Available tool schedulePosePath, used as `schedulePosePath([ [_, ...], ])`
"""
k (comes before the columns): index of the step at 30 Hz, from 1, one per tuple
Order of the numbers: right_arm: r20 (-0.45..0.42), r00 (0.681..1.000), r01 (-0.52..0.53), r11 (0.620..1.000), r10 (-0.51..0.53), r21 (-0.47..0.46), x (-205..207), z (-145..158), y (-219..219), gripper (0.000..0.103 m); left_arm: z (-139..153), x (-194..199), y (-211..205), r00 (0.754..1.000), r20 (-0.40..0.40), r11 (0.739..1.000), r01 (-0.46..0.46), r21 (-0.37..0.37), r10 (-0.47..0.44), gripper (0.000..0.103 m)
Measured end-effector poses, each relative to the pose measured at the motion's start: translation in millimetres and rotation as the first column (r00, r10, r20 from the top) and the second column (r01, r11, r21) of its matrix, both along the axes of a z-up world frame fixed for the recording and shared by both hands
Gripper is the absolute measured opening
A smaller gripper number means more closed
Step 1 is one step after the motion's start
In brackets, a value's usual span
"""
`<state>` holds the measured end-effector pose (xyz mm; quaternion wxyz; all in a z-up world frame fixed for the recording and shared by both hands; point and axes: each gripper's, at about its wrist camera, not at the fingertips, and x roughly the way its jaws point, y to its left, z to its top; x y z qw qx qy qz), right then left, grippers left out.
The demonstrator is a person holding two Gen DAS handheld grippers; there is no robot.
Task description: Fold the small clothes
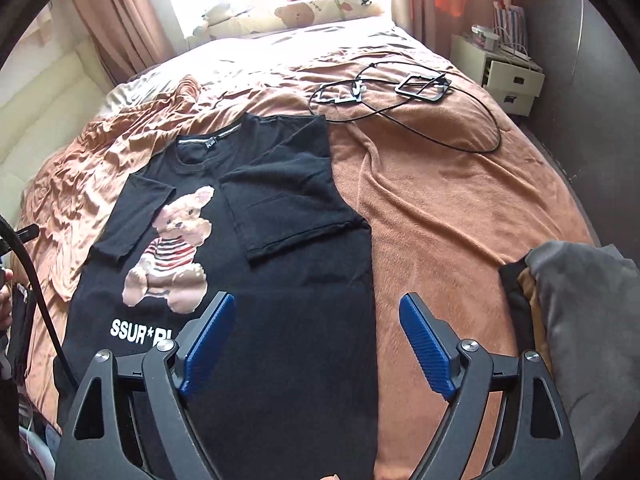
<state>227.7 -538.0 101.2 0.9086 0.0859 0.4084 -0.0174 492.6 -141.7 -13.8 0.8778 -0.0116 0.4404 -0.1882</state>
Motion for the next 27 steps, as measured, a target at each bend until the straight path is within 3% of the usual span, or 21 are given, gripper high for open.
schedulePosePath([
  [8, 0.043, 0.999, -0.018, 1.000, 0.018, 0.001, -56, 15, 13, 0.083, 14, -62, 44, 0.998, 0.048, 0.999, -0.039, -0.009, 0.040, 0.103],
  [27, 0.130, 0.991, -0.015, 1.000, 0.014, 0.011, -183, 29, 23, 0.083, 20, -192, 130, 0.986, 0.071, 0.986, -0.141, -0.091, 0.148, 0.102],
])
